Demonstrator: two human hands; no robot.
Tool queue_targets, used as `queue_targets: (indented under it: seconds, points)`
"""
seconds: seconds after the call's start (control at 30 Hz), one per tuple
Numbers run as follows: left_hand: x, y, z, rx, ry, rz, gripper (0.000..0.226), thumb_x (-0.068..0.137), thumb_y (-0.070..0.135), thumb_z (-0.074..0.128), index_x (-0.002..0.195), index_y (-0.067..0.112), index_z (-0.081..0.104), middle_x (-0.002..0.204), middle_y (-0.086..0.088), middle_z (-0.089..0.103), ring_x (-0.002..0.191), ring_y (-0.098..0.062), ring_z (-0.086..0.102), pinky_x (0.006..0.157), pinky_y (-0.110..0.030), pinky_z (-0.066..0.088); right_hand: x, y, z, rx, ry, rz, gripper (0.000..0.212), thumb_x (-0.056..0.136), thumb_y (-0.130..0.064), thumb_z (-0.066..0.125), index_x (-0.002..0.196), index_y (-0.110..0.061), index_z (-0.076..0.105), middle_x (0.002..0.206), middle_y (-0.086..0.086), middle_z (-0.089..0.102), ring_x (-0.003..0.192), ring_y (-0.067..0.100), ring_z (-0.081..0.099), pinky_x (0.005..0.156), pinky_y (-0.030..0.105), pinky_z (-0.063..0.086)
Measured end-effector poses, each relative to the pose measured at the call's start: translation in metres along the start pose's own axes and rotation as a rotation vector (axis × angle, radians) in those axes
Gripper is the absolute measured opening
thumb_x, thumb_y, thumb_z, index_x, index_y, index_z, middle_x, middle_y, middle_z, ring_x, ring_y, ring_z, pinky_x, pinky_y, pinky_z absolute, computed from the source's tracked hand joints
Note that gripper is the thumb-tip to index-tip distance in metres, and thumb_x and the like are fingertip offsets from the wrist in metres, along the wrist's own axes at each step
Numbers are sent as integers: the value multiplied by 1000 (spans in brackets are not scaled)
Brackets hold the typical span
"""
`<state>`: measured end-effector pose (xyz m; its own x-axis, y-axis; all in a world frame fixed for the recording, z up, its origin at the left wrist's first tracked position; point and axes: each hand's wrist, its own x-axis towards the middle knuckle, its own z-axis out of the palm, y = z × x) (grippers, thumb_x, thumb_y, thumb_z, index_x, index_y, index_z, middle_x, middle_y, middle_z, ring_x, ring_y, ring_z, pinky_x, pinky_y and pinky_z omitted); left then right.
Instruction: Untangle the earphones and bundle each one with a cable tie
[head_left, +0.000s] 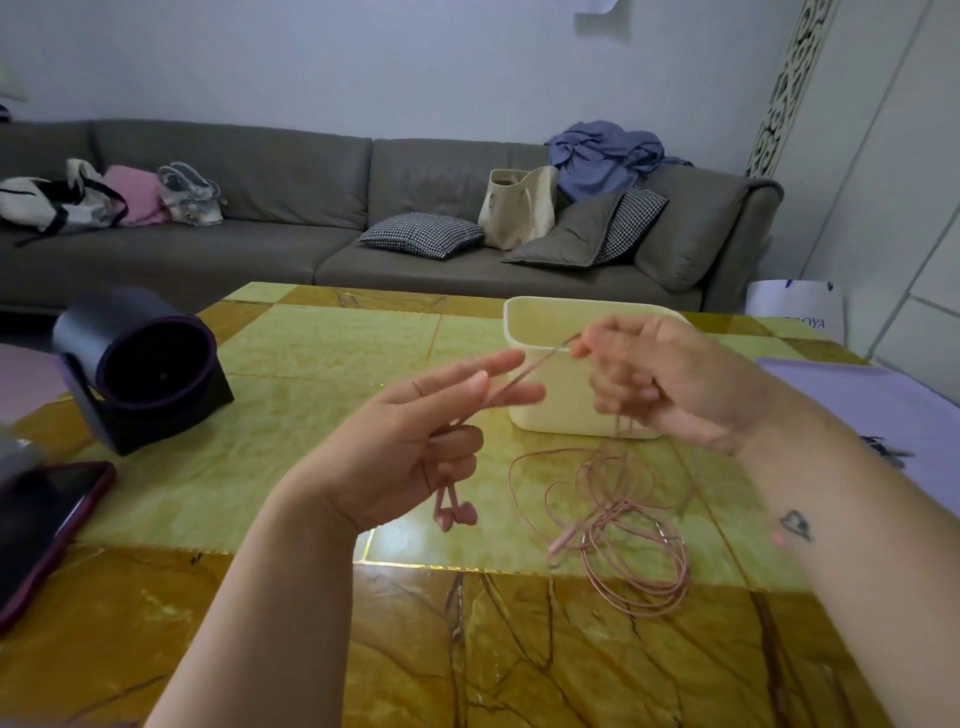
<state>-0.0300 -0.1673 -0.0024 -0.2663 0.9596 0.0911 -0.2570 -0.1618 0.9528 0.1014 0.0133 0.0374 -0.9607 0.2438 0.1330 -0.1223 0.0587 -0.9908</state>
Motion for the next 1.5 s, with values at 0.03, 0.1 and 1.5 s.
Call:
queue_targets:
  seconds: [0.03,0.1,1.5]
  points:
    - [0,-1,-1,133,11,-55,28,87,31,58,111,22,69,93,-1,65,42,-4,28,41,-20,35,3,-3,-4,48,31,-41,16,68,-32,74,71,-17,73,45,-9,31,40,4,26,46,18,32]
    - [0,-4,4,336,-49,-173,28,88,39,51,100,24,71,66,4,50,46,-7,33,44,-24,34,9,-8,-9,83,89,-93,19,65,-35,71,69,-17,73,46,-8,33,40,3,25,43,16,25]
    - [31,-30,34,-54,199,37,36,103,31,30,96,17,61,70,-2,63,73,-16,64,91,-58,46,5,-59,44,-884,6,-139,26,91,-35,57,75,-21,72,51,-9,51,45,2,40,49,10,32]
